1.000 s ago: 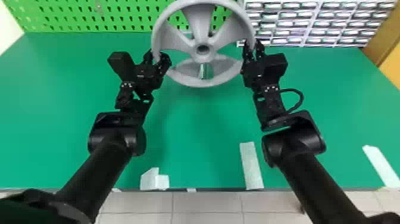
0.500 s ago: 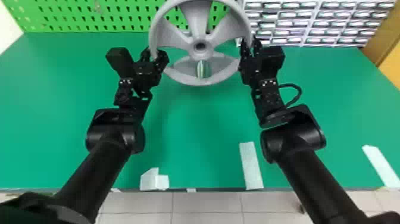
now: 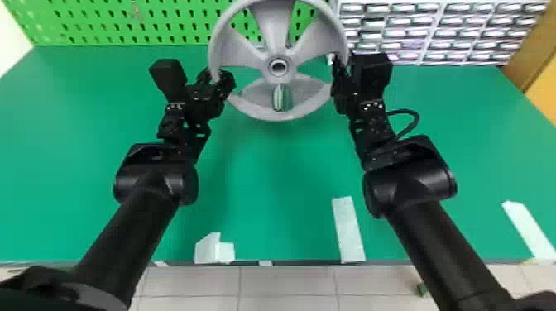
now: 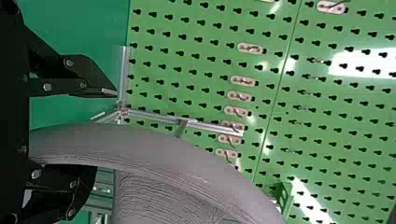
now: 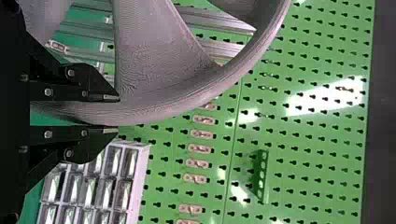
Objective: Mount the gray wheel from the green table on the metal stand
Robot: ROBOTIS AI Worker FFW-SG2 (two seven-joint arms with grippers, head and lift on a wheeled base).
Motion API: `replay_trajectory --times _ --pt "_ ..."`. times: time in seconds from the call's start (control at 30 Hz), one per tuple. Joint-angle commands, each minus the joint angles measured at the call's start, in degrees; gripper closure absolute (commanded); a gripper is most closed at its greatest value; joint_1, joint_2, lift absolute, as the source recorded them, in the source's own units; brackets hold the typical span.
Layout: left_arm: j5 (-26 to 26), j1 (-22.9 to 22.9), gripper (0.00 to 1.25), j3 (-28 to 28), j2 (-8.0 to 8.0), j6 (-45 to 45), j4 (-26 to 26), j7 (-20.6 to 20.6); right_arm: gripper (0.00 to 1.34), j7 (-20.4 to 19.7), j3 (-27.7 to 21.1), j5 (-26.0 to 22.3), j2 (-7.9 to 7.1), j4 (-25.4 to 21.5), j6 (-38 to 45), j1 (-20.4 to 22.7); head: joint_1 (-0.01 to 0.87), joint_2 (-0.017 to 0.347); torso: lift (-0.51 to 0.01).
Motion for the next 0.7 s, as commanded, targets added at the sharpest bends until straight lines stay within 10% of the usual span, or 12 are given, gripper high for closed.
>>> replay_trajectory --times 0.0,0.67 --pt "-0.6 0.0 0.89 0.5 -0.02 2.1 -0.6 0.6 1.06 0.6 -0.1 -0.1 0.08 -0.6 2.4 -0.1 0.868 0.052 -0.093" --pt "-2.6 -2.9 0.89 1.5 -0.02 2.0 1.4 0.9 1.06 1.0 0.1 0.8 0.7 1.2 4.0 -2.1 0.868 0.052 -0.093"
